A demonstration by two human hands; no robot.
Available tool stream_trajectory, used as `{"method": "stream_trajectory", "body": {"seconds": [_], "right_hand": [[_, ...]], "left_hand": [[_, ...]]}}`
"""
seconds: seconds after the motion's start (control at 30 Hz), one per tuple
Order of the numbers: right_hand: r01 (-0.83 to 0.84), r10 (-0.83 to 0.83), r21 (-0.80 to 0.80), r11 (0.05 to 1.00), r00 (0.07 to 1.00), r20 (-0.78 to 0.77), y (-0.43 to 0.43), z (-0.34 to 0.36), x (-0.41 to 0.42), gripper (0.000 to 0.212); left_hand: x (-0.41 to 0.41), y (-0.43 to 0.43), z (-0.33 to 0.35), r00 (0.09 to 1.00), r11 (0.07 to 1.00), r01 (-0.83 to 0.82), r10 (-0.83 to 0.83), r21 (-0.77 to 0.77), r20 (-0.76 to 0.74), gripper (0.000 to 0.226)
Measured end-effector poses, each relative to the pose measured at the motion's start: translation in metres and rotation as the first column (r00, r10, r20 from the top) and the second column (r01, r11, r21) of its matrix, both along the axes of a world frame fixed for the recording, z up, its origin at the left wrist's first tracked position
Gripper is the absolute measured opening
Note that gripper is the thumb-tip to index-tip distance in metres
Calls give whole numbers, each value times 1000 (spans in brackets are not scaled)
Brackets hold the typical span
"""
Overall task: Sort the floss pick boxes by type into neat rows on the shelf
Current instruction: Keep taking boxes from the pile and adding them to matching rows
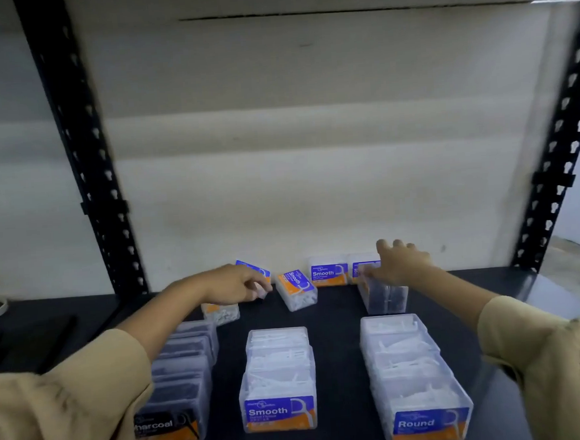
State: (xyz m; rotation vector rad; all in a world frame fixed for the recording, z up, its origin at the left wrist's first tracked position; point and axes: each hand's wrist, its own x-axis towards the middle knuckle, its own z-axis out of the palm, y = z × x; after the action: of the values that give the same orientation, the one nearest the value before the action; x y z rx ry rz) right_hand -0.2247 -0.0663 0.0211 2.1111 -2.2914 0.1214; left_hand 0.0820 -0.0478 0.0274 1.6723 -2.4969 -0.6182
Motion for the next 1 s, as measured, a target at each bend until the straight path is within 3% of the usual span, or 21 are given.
{"method": "stream_trajectory", "body": {"seconds": [0.13, 0.33, 0.43, 0.7, 0.87, 1.0], "right_hand": [[75, -98, 160, 984, 986, 135, -12, -18, -1, 94], [-140, 64, 263, 955, 958, 279, -7, -13, 1, 71], [-311, 178, 347, 885, 914, 365, 4, -6, 2, 80], [-511, 333, 278, 813, 801, 498, 15, -13, 39, 90], [-513, 301, 257, 819, 766, 568, 13, -10, 42, 49], [-436, 221, 250, 865, 777, 589, 7, -14, 32, 36]], "left_hand": [[-41, -8, -1, 998, 998, 57, -57, -35, 12, 34], [-62, -7, -4, 997, 995, 76, -77, -59, -11, 33], [-63, -7, -9, 998, 996, 52, -54, -71, -35, 34], [-77, -10, -29, 995, 992, 8, -20, -127, -95, 44], [-72, -11, -40, 994, 986, 36, -52, -162, -94, 43], [-68, -8, -41, 992, 978, 60, -81, -198, -99, 38]]}}
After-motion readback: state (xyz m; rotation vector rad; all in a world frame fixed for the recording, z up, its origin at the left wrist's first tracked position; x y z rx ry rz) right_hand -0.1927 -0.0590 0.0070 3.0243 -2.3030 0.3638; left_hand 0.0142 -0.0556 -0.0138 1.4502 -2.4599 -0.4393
